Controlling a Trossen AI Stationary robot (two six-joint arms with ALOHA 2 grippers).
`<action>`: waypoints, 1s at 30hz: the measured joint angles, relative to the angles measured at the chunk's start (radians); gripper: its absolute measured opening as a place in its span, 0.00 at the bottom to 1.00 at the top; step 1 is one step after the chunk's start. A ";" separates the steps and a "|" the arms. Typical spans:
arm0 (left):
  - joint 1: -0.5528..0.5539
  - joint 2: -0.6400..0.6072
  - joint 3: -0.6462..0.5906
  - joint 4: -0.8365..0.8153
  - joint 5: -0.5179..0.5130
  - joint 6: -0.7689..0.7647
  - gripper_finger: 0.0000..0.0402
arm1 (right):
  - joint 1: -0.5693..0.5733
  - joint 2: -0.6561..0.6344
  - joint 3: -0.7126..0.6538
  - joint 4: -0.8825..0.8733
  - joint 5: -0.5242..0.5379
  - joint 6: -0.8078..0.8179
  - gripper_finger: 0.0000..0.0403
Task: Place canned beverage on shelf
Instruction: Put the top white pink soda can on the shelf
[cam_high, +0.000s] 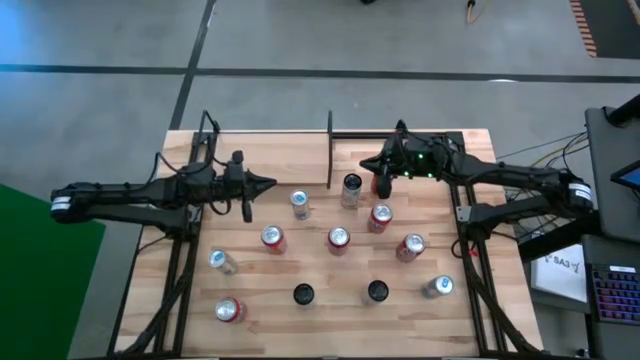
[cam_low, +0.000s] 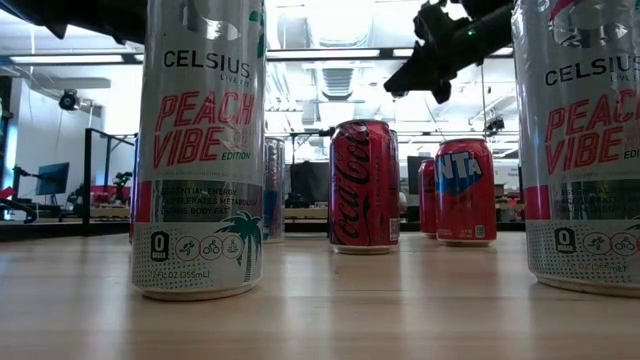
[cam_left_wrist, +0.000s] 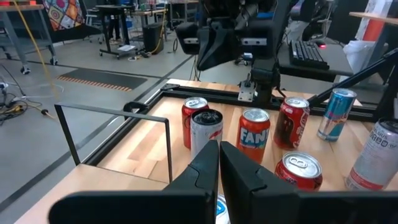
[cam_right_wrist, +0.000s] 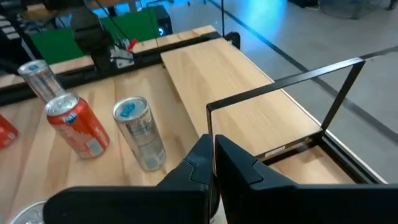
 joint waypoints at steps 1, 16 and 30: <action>0.000 -0.001 0.000 -0.001 0.000 0.000 0.00 | 0.004 0.005 0.010 -0.018 0.000 -0.003 0.02; 0.000 -0.002 0.000 0.048 -0.007 -0.003 0.00 | 0.090 0.026 0.162 -0.348 0.000 -0.237 0.02; 0.000 0.010 -0.001 0.060 -0.007 -0.004 0.00 | 0.096 0.106 0.171 -0.341 0.008 -0.051 0.40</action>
